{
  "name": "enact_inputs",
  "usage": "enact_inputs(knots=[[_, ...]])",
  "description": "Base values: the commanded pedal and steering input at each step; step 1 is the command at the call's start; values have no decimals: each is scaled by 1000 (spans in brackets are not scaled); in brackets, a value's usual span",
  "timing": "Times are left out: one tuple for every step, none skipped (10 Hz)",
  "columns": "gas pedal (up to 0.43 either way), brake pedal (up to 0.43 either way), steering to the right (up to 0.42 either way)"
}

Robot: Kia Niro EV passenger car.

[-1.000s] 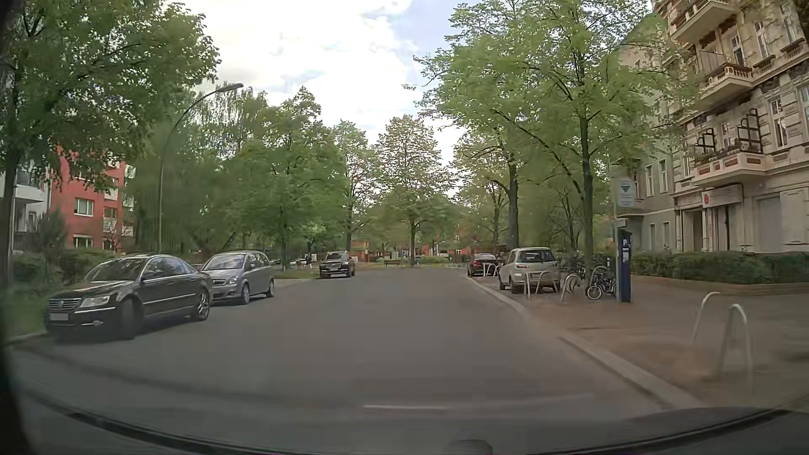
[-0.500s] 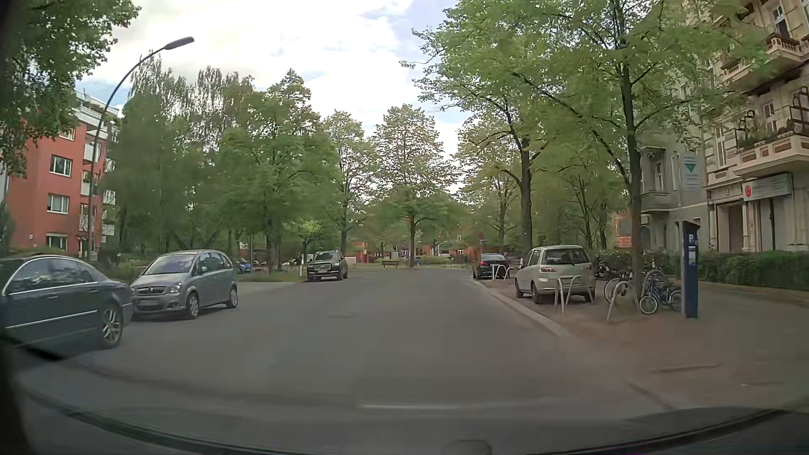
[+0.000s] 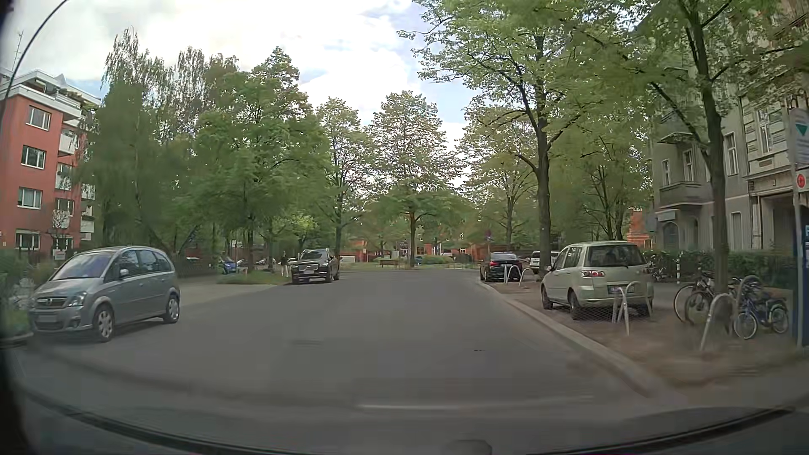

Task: Follow the waypoints while adhering to traffic rules and regulations

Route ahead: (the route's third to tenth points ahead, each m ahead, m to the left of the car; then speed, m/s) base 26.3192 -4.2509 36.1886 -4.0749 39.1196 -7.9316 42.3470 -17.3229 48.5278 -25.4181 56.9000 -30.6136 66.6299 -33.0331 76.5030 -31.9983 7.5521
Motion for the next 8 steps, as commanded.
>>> enact_inputs(knots=[[358,18,-5],[358,18,-6],[358,18,-5],[358,18,-4],[358,18,-3],[358,18,-3],[350,18,-3],[350,18,-3]])
